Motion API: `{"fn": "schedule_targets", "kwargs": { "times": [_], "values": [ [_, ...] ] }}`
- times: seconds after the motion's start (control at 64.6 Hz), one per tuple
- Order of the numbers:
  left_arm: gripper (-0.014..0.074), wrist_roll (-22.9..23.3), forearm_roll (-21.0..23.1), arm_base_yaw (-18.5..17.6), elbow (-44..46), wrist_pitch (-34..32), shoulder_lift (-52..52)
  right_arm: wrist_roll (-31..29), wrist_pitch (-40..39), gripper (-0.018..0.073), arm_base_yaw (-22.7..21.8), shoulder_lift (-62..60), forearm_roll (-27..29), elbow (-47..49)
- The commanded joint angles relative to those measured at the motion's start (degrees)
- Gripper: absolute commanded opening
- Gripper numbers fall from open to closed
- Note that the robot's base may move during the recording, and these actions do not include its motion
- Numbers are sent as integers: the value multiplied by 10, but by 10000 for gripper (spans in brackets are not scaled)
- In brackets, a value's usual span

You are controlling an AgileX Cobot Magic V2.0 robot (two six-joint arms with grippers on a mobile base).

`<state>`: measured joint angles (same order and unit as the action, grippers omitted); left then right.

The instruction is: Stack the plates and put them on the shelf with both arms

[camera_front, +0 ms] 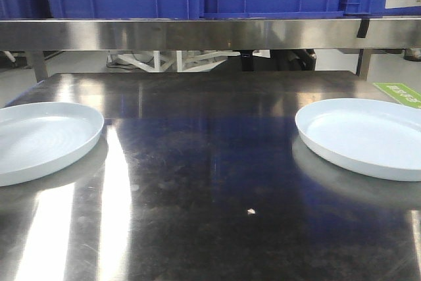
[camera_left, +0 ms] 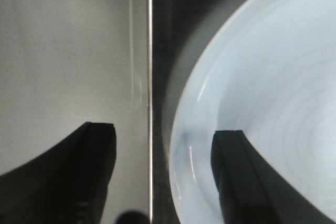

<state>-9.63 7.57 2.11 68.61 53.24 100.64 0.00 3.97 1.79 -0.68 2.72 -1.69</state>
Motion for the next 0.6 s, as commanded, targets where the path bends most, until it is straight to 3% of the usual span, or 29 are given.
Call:
{"fn": "schedule_targets", "kwargs": {
  "times": [0.0,0.403,0.589],
  "values": [
    [456,0,9,1,17,-9,-20,-4,-46,47,0,-11,-6,0],
    [444,0,9,0,18,0,-6,-4,-46,47,0,-11,-6,0],
    [239,0,9,0,18,9,-6,-4,-46,47,0,-11,-6,0]
  ]
}}
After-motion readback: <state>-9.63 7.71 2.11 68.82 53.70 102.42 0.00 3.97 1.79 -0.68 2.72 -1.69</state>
